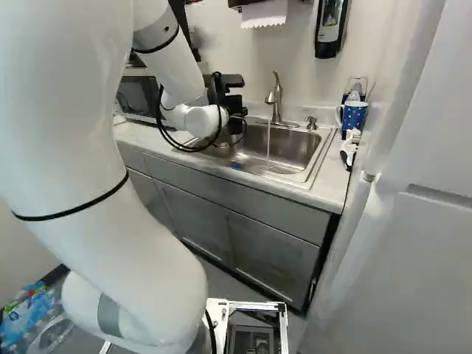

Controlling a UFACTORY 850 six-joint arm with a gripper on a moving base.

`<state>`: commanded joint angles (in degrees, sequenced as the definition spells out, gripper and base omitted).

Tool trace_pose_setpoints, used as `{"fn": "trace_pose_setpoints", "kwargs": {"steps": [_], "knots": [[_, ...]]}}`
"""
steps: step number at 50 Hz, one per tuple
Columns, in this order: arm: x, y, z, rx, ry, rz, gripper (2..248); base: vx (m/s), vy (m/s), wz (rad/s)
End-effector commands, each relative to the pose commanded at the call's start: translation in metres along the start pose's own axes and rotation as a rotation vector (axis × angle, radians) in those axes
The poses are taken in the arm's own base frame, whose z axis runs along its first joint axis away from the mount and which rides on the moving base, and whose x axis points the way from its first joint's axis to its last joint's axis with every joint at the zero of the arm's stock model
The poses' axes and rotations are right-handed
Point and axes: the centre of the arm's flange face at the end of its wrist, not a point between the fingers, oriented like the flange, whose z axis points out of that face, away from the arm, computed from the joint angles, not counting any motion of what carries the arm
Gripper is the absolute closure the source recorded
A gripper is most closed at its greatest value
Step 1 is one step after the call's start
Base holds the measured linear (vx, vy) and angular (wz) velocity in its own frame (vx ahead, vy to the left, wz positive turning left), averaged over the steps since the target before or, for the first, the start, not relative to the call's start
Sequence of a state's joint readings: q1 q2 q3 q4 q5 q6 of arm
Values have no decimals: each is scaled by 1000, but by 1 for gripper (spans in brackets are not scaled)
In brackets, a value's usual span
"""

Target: Rinse the cup and place it in the tray

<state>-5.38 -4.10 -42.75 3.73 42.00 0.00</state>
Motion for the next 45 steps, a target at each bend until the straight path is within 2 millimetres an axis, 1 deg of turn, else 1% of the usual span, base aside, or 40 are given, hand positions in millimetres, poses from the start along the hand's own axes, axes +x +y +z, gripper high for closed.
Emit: {"fn": "trace_pose_setpoints", "kwargs": {"steps": [24, 45], "knots": [[-26, 25, -12, -49, -40, 6, 125, 0, 0, 0], [-44, 53, -8, -107, -61, 16, 125, 0, 0, 0]]}}
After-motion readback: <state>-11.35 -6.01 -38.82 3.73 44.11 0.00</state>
